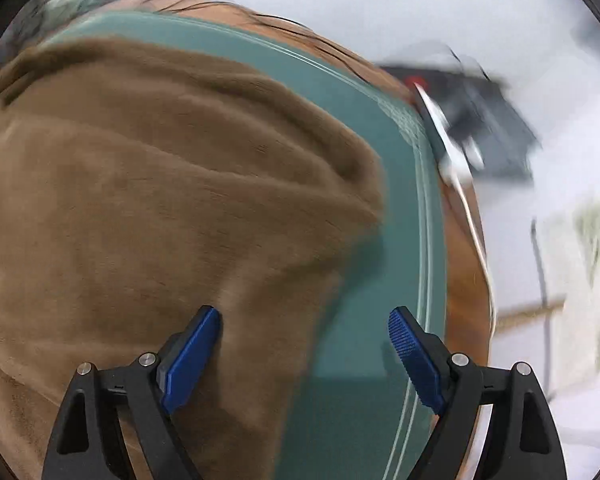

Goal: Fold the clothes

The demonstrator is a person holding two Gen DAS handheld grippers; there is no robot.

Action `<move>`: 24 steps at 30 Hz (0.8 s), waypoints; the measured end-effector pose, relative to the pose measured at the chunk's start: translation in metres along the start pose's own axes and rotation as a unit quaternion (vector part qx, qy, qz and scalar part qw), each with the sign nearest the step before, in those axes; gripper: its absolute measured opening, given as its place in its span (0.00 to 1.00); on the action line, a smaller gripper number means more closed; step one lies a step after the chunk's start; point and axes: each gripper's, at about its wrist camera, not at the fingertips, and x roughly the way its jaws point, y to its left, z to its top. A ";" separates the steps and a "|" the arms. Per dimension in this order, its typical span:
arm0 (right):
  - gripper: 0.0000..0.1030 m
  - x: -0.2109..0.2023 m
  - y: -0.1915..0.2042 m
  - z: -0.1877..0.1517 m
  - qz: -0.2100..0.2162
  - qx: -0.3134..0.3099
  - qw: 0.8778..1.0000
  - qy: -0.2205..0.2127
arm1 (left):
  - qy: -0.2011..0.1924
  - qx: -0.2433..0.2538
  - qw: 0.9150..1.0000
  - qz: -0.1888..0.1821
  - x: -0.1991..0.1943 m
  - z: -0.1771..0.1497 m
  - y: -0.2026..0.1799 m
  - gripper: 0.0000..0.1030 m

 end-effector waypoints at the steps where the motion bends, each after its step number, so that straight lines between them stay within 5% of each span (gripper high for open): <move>1: 0.85 -0.005 -0.011 -0.004 0.013 0.030 0.999 -0.003 | 0.002 0.000 1.000 -0.001 0.001 -0.001 0.000 0.14; 4: 0.85 -0.032 -0.028 -0.021 0.050 0.054 0.997 -0.036 | 0.004 -0.003 1.000 -0.003 0.003 -0.003 0.000 0.14; 7: 0.86 -0.054 -0.004 -0.040 0.114 -0.012 0.992 -0.052 | 0.007 -0.003 1.000 -0.005 0.005 -0.004 -0.002 0.14; 10: 0.85 -0.050 0.045 -0.049 0.105 -0.108 0.988 -0.039 | 0.009 0.003 1.000 -0.003 0.005 -0.005 -0.006 0.14; 13: 0.85 -0.032 0.063 -0.053 0.059 -0.125 0.990 -0.037 | 0.013 0.012 1.000 0.003 0.006 -0.008 -0.013 0.14; 18: 0.85 -0.026 0.024 -0.038 -0.027 -0.018 0.998 -0.049 | 0.011 0.019 1.000 0.021 0.003 -0.009 -0.014 0.14; 24: 0.85 -0.019 -0.032 -0.071 -0.047 0.095 0.994 0.003 | 0.042 0.019 0.998 0.040 0.025 -0.022 -0.005 0.14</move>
